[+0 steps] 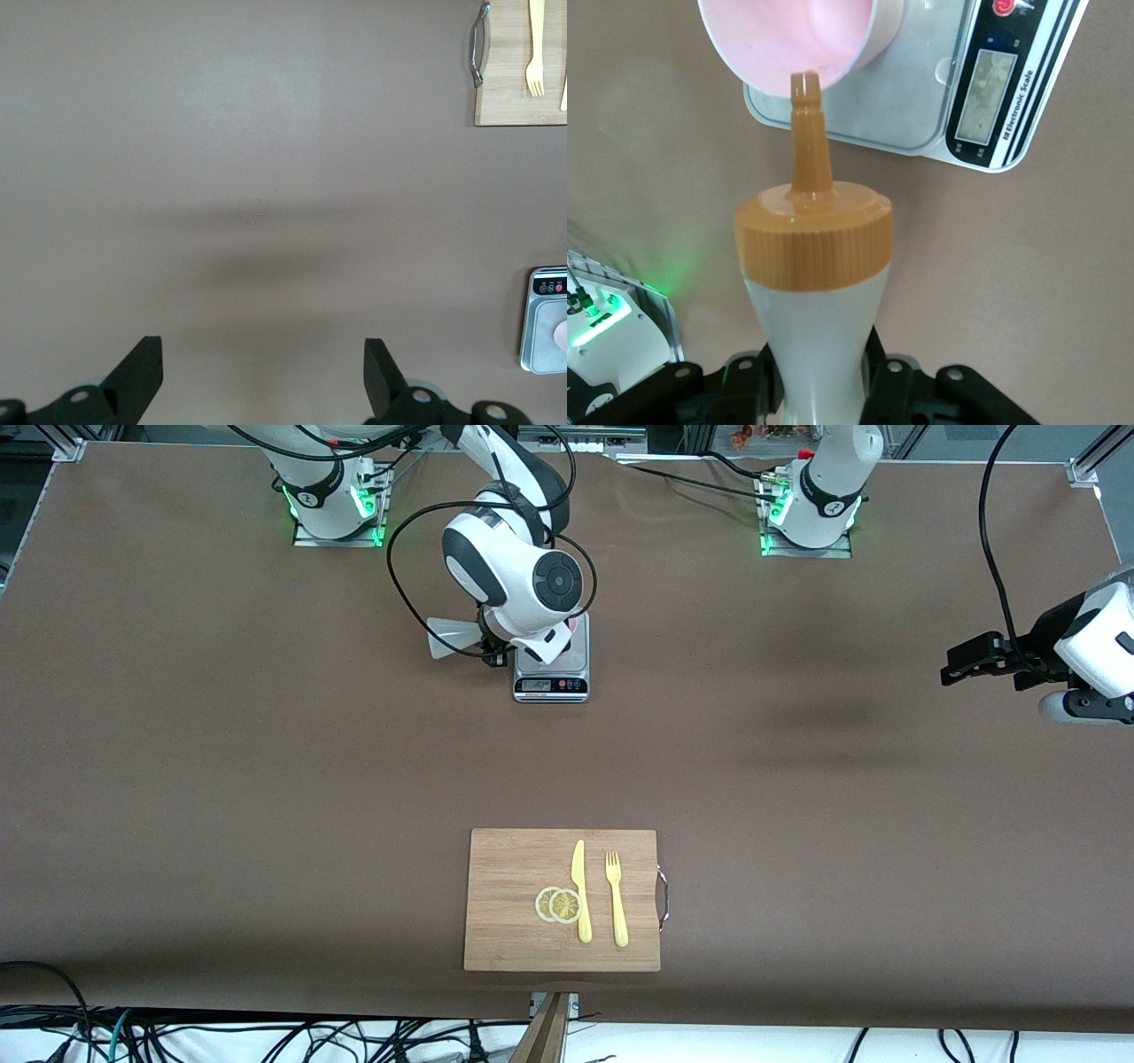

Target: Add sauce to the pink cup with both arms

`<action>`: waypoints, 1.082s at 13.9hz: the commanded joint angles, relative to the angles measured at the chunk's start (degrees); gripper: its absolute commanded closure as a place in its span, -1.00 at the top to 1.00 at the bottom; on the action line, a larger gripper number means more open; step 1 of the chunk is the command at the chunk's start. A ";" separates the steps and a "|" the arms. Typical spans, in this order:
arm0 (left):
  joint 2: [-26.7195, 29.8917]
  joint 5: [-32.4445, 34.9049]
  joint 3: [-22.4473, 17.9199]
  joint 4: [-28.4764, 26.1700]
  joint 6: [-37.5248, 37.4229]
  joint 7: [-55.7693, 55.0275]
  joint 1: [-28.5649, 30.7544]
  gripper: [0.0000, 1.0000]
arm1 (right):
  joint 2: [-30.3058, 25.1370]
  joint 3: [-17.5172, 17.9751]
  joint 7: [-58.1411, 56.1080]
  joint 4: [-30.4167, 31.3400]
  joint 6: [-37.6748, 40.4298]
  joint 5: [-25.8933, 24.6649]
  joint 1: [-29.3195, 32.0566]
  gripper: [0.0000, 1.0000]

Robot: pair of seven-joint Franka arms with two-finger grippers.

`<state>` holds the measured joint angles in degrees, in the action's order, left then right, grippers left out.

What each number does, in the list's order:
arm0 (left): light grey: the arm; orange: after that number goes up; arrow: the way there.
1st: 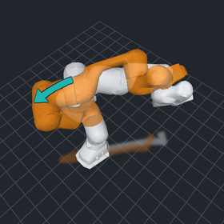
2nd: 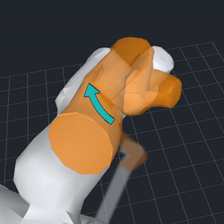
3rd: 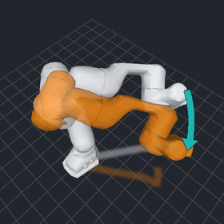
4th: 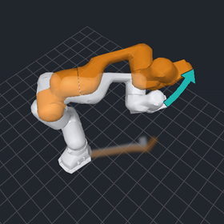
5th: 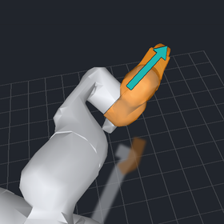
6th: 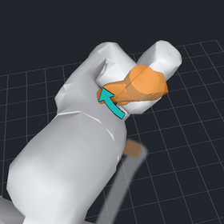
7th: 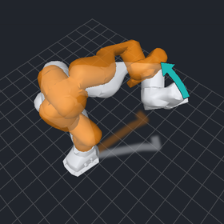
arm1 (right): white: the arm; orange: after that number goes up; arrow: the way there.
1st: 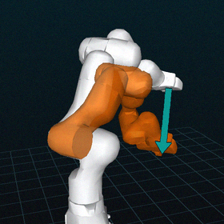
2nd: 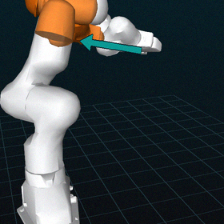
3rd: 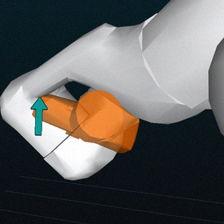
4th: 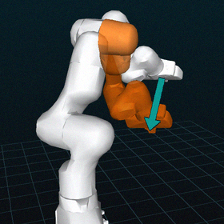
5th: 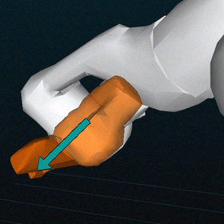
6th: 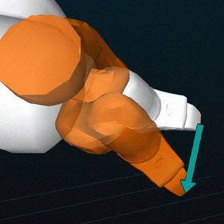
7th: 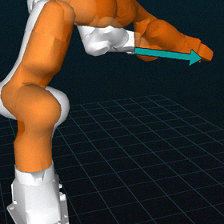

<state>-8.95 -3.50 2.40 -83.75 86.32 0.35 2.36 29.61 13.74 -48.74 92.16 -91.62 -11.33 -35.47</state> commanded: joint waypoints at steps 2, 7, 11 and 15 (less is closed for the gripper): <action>-0.72 -0.11 -0.12 1.57 -1.24 0.70 0.02 1.00 | 0.54 0.58 1.10 -2.69 1.45 -1.23 -0.39 -0.84; -0.72 -0.11 -0.12 1.57 -1.24 0.70 0.02 1.00 | 0.10 0.41 -1.96 -2.43 0.40 4.01 2.32 -0.84; -0.72 -0.11 -0.12 1.57 -1.24 0.70 0.02 1.00 | -0.87 0.41 -7.59 -1.11 -3.99 9.47 5.58 -0.84; -0.72 -0.11 -0.12 1.57 -1.24 0.70 0.02 1.00 | -2.18 -1.16 -16.44 1.34 -9.70 16.41 8.91 -0.84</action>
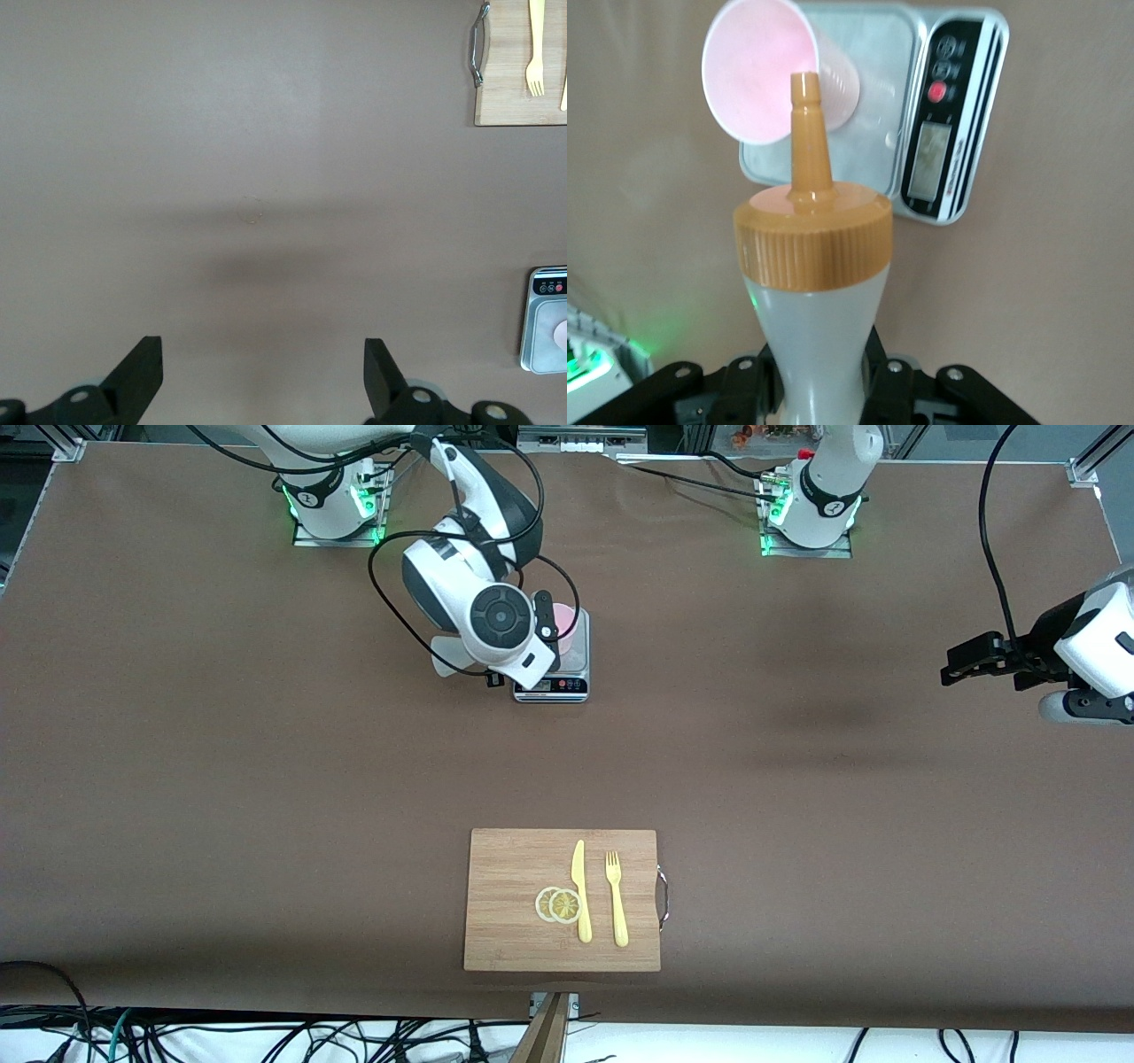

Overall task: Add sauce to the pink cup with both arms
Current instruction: 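Turn the bottle upright and carry it back with the right gripper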

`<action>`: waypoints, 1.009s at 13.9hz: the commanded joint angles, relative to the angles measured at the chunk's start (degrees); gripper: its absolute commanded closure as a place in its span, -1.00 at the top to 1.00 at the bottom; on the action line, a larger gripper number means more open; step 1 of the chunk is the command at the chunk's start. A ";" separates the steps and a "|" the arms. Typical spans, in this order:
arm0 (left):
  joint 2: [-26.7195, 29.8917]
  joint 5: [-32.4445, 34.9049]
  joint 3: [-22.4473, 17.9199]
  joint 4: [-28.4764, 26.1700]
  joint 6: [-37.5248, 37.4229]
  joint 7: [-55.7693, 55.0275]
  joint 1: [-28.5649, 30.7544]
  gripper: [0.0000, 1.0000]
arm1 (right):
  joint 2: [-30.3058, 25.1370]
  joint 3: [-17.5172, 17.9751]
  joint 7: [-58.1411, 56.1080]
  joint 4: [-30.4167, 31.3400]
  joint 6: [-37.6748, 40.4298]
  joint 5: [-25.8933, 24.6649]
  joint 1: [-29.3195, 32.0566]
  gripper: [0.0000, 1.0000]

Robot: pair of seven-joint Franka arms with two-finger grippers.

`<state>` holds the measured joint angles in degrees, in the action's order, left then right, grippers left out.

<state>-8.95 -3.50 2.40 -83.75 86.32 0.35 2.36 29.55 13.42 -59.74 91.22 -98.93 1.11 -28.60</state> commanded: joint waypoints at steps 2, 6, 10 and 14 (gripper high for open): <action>-0.72 -0.11 -0.12 1.57 -1.24 0.61 0.02 1.00 | -3.62 -2.51 -12.91 4.58 -4.34 9.76 4.59 -0.84; -0.72 -0.11 -0.12 1.57 -1.24 0.61 -0.16 1.00 | -3.98 -7.17 -30.91 5.72 -3.82 23.46 10.30 -0.84; -0.72 -0.11 -0.12 1.57 -1.24 0.70 -0.25 1.00 | -2.75 -13.31 -50.34 7.31 2.05 37.54 16.37 -0.84; -0.72 -0.11 -0.12 1.57 -1.24 0.70 -0.25 1.00 | 2.86 -17.72 -65.21 7.22 11.19 49.13 24.19 -0.84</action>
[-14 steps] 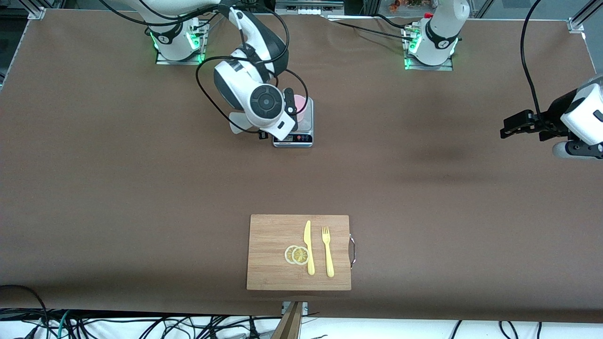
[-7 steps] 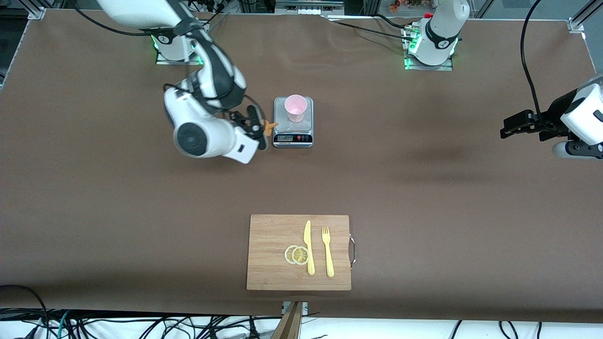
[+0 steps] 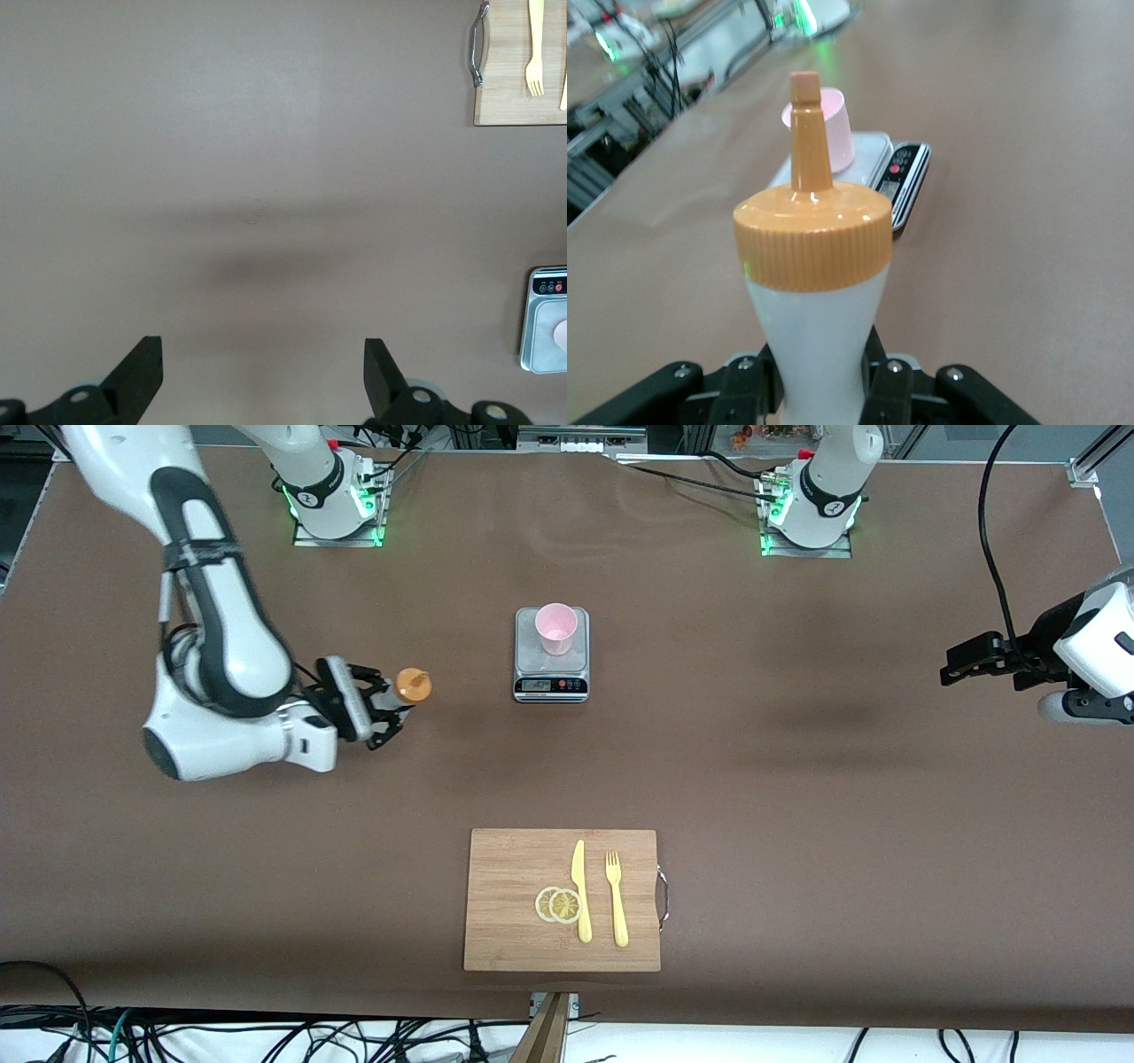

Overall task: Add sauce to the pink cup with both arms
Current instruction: 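Turn the bottle upright and carry it back with the right gripper, then lower the bottle to the table and open the right gripper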

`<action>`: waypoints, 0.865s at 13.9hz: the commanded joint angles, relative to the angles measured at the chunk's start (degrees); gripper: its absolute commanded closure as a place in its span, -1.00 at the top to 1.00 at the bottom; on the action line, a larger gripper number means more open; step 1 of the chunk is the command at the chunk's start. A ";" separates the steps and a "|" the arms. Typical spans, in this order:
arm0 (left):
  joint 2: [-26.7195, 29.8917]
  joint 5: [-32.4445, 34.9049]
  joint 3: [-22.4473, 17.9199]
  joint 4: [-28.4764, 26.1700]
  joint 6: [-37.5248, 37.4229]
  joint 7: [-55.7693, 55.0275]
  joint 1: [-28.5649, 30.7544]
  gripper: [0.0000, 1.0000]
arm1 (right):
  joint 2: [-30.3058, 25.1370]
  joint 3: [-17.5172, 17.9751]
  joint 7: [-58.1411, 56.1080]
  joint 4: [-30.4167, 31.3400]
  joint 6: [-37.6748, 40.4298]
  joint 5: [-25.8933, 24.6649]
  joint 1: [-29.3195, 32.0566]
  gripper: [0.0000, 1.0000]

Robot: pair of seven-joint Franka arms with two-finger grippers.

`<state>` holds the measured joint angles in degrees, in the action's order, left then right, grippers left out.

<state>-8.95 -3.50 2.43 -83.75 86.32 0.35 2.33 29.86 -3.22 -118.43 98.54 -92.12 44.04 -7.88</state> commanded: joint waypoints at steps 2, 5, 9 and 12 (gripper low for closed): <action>-0.72 -0.11 -0.15 1.57 -1.24 0.70 -0.30 1.00 | 6.24 -1.35 -12.76 -0.10 9.65 10.96 7.25 -0.84; -0.72 -0.11 -0.15 1.57 -1.24 0.70 -0.22 1.00 | 10.99 -2.23 -18.41 -0.10 14.23 14.56 10.60 -0.84; -0.72 -0.11 -0.15 1.57 -1.24 0.70 -0.22 1.00 | 14.60 -2.67 -23.77 -0.45 15.91 16.52 11.57 -0.82; -0.72 -0.11 -0.15 1.57 -1.24 0.70 -0.31 1.00 | 16.28 -2.76 -25.36 -0.45 15.74 16.08 12.28 -0.82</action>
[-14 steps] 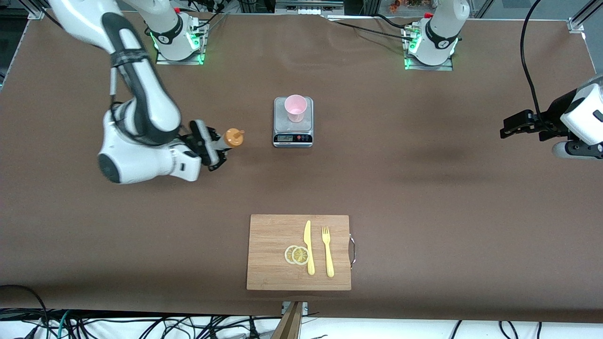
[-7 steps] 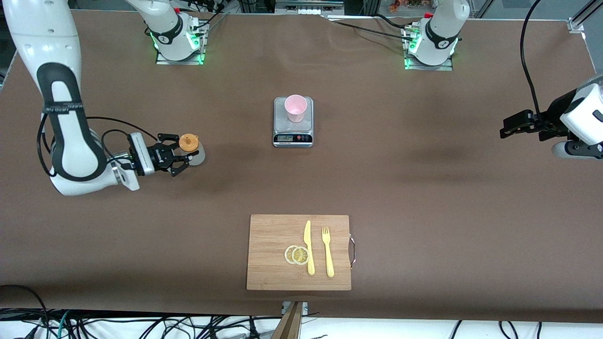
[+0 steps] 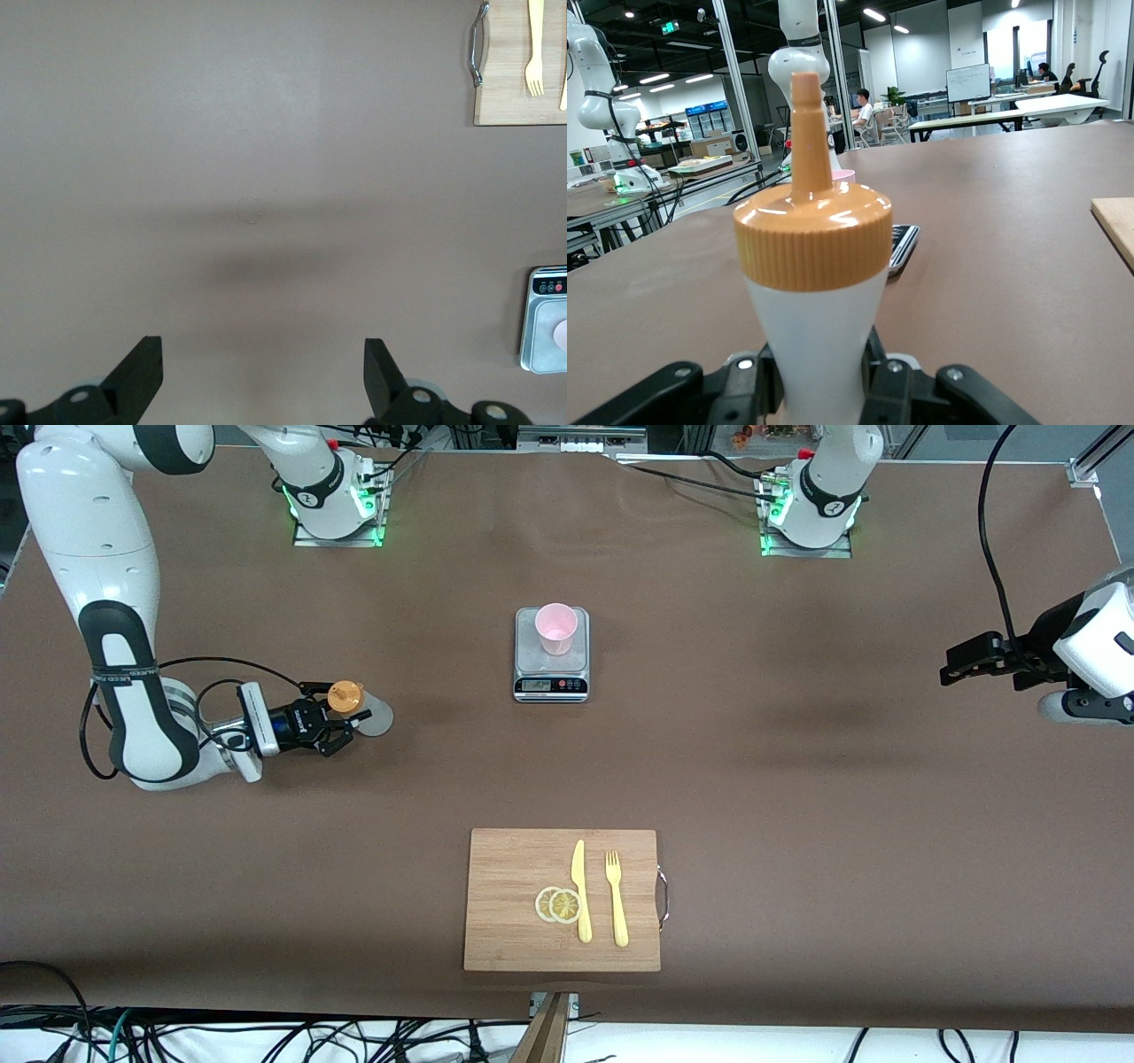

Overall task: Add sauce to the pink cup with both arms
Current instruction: 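Lower the bottle to the table and open the right gripper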

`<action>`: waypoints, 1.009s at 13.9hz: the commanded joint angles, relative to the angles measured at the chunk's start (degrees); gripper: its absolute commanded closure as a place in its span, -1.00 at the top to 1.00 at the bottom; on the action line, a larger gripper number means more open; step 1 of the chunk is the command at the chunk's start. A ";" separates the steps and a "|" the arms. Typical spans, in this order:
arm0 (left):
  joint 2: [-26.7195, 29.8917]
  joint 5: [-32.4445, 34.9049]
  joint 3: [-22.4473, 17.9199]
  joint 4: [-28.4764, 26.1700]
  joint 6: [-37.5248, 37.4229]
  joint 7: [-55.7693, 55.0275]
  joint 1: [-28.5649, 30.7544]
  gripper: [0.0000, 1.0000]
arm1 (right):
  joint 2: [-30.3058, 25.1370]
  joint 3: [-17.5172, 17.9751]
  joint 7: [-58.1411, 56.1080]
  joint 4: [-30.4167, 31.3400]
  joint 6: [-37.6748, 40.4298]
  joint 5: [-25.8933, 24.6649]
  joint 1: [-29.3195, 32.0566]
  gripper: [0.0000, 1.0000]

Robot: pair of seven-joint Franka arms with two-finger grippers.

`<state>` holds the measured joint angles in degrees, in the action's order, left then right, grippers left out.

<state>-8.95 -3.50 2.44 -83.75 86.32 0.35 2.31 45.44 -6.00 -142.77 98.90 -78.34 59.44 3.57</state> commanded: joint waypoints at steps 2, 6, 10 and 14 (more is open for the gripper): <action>-0.71 -0.11 -0.16 1.57 -1.24 0.70 -0.20 1.00 | 0.88 -0.76 -0.94 -0.82 1.53 0.59 0.74 -0.82; -0.71 -0.11 -0.16 1.57 -1.24 0.70 -0.20 1.00 | 1.23 -0.85 -0.85 -0.99 0.65 -1.26 0.30 -0.79; -0.71 -0.11 -0.16 1.57 -1.24 0.70 -0.29 1.00 | 1.59 -1.29 0.03 -0.99 -0.23 -2.57 -0.05 -0.42; -0.71 -0.11 -0.16 1.57 -1.24 0.70 -0.29 1.00 | 0.89 -3.13 5.11 -3.00 0.29 -6.87 -0.93 1.00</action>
<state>-8.95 -3.50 2.44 -83.75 86.32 0.35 2.30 46.91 -7.67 -141.05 97.88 -78.82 55.08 3.41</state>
